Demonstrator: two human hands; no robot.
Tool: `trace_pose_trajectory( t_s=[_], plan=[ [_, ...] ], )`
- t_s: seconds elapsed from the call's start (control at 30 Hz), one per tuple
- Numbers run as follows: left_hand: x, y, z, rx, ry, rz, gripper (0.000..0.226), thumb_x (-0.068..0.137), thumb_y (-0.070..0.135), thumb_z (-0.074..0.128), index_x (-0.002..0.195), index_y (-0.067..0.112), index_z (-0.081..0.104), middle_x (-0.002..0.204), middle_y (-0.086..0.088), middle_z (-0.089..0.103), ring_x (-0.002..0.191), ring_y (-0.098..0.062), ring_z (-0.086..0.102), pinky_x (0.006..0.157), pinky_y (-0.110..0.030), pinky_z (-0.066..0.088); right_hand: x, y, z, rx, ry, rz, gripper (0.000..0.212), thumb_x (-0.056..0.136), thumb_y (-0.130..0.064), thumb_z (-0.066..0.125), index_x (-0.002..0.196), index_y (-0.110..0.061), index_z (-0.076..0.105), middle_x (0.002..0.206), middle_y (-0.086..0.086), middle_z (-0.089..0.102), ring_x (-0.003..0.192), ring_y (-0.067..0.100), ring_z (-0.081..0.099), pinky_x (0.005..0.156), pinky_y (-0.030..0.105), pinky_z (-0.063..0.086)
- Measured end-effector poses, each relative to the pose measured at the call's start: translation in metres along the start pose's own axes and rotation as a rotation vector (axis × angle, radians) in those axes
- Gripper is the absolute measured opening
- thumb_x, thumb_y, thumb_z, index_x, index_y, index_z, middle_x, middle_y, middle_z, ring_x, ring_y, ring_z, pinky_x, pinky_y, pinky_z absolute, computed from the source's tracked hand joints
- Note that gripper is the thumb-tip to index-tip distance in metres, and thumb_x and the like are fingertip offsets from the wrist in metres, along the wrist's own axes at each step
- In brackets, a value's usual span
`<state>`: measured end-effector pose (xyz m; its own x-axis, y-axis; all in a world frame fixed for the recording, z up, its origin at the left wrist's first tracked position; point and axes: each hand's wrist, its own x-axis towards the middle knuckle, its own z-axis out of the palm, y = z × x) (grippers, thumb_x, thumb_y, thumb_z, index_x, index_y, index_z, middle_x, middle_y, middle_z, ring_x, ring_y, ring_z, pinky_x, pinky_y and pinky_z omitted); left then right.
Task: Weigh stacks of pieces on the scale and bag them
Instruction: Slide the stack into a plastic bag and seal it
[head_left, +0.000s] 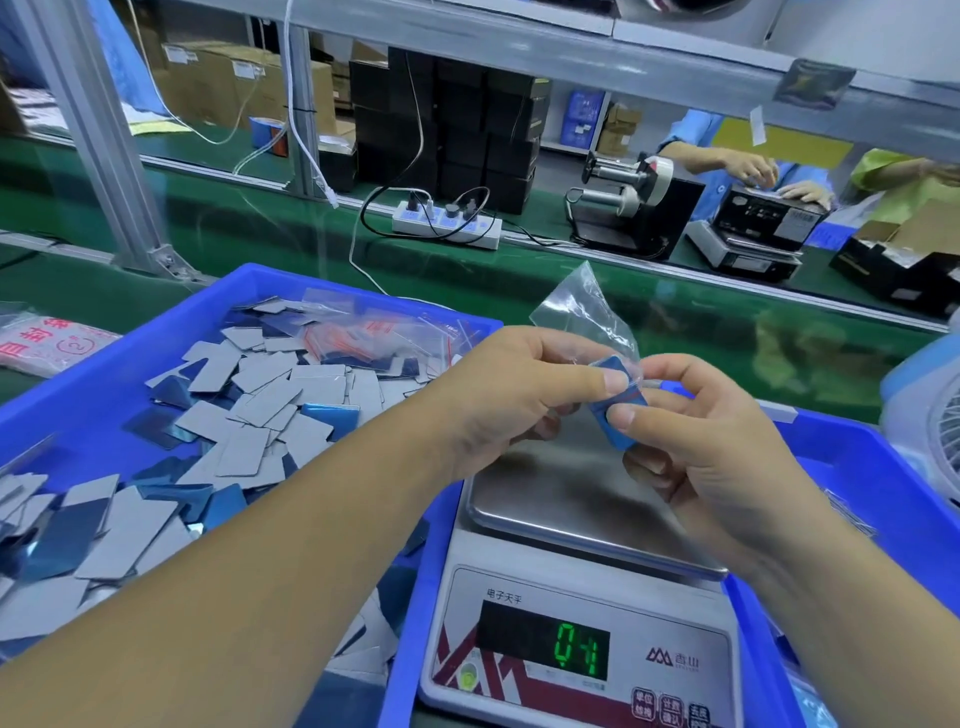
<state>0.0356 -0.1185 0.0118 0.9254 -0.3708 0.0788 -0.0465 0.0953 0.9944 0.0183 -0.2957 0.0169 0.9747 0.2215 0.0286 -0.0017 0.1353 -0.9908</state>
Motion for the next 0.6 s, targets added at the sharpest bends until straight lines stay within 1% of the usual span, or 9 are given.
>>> trace_pose_trajectory(
  t_s=[0.07, 0.13, 0.2, 0.27, 0.33, 0.4, 0.43, 0.5, 0.6],
  plan=[
    [-0.001, 0.0, 0.0, 0.02, -0.038, -0.013, 0.014, 0.08, 0.025, 0.072, 0.091, 0.02, 0.079, 0.078, -0.007, 0.048, 0.06, -0.009, 0.036, 0.053, -0.023, 0.025, 0.0, 0.0, 0.0, 0.011, 0.024, -0.033, 0.055, 0.052, -0.011, 0.084, 0.099, -0.016, 0.056, 0.071, 0.011, 0.061, 0.048, 0.015, 0.035, 0.043, 0.023, 0.03],
    [-0.002, 0.001, 0.0, 0.035, -0.06, -0.051, 0.008, 0.081, 0.027, 0.072, 0.085, 0.023, 0.078, 0.075, -0.004, 0.045, 0.058, -0.008, 0.036, 0.052, -0.023, 0.024, 0.0, 0.0, 0.001, 0.026, 0.043, -0.052, 0.055, 0.053, -0.014, 0.082, 0.1, -0.016, 0.055, 0.071, 0.01, 0.061, 0.047, 0.015, 0.036, 0.043, 0.023, 0.03],
    [-0.002, 0.0, -0.001, 0.033, -0.043, -0.066, 0.009, 0.08, 0.028, 0.072, 0.085, 0.024, 0.078, 0.076, -0.002, 0.046, 0.059, -0.007, 0.037, 0.051, -0.022, 0.024, -0.001, 0.001, 0.003, 0.023, 0.037, -0.049, 0.053, 0.054, -0.011, 0.081, 0.1, -0.016, 0.055, 0.074, 0.009, 0.065, 0.047, 0.015, 0.039, 0.045, 0.024, 0.031],
    [0.0, 0.0, 0.001, -0.031, 0.021, -0.039, 0.005, 0.083, 0.026, 0.073, 0.085, 0.024, 0.077, 0.073, 0.004, 0.052, 0.06, -0.007, 0.036, 0.05, -0.019, 0.025, -0.001, 0.0, 0.004, 0.035, 0.038, -0.053, 0.051, 0.058, -0.004, 0.082, 0.1, -0.015, 0.057, 0.078, 0.006, 0.066, 0.05, 0.015, 0.046, 0.046, 0.023, 0.039],
    [0.002, 0.002, 0.002, -0.171, 0.084, 0.025, 0.007, 0.09, 0.019, 0.07, 0.086, 0.021, 0.075, 0.075, 0.007, 0.058, 0.061, -0.007, 0.034, 0.05, -0.018, 0.021, 0.0, 0.0, 0.003, 0.046, 0.074, -0.067, 0.033, 0.073, 0.001, 0.075, 0.098, -0.013, 0.059, 0.078, 0.005, 0.063, 0.052, 0.016, 0.051, 0.047, 0.023, 0.044],
    [0.003, 0.003, 0.002, -0.298, 0.114, 0.077, 0.007, 0.092, 0.015, 0.067, 0.091, 0.018, 0.073, 0.079, 0.006, 0.059, 0.062, -0.008, 0.031, 0.053, -0.021, 0.017, 0.0, 0.0, 0.003, -0.006, 0.117, -0.092, 0.018, 0.085, 0.004, 0.065, 0.092, -0.012, 0.06, 0.076, 0.006, 0.061, 0.052, 0.017, 0.053, 0.048, 0.024, 0.045],
    [0.003, 0.004, 0.003, -0.303, 0.115, 0.097, 0.006, 0.092, 0.016, 0.067, 0.092, 0.018, 0.073, 0.08, 0.005, 0.059, 0.063, -0.008, 0.03, 0.053, -0.022, 0.017, 0.0, 0.0, 0.003, -0.032, 0.129, -0.111, 0.017, 0.087, 0.005, 0.062, 0.088, -0.011, 0.061, 0.073, 0.007, 0.06, 0.052, 0.017, 0.053, 0.048, 0.024, 0.045],
    [0.003, 0.001, 0.004, -0.238, 0.089, 0.123, 0.006, 0.088, 0.019, 0.07, 0.089, 0.02, 0.075, 0.079, 0.005, 0.058, 0.063, -0.008, 0.031, 0.053, -0.023, 0.019, 0.0, 0.002, 0.003, -0.042, 0.151, -0.156, 0.019, 0.09, 0.007, 0.058, 0.082, -0.01, 0.063, 0.065, 0.006, 0.06, 0.051, 0.017, 0.052, 0.047, 0.024, 0.044],
    [0.001, -0.004, 0.009, -0.123, 0.047, 0.098, 0.007, 0.079, 0.026, 0.074, 0.085, 0.026, 0.078, 0.074, 0.009, 0.06, 0.061, -0.005, 0.04, 0.054, -0.022, 0.026, -0.002, 0.001, 0.007, 0.004, 0.178, -0.204, 0.022, 0.089, 0.008, 0.058, 0.078, -0.01, 0.065, 0.058, 0.005, 0.059, 0.048, 0.016, 0.051, 0.046, 0.023, 0.043]
  ],
)
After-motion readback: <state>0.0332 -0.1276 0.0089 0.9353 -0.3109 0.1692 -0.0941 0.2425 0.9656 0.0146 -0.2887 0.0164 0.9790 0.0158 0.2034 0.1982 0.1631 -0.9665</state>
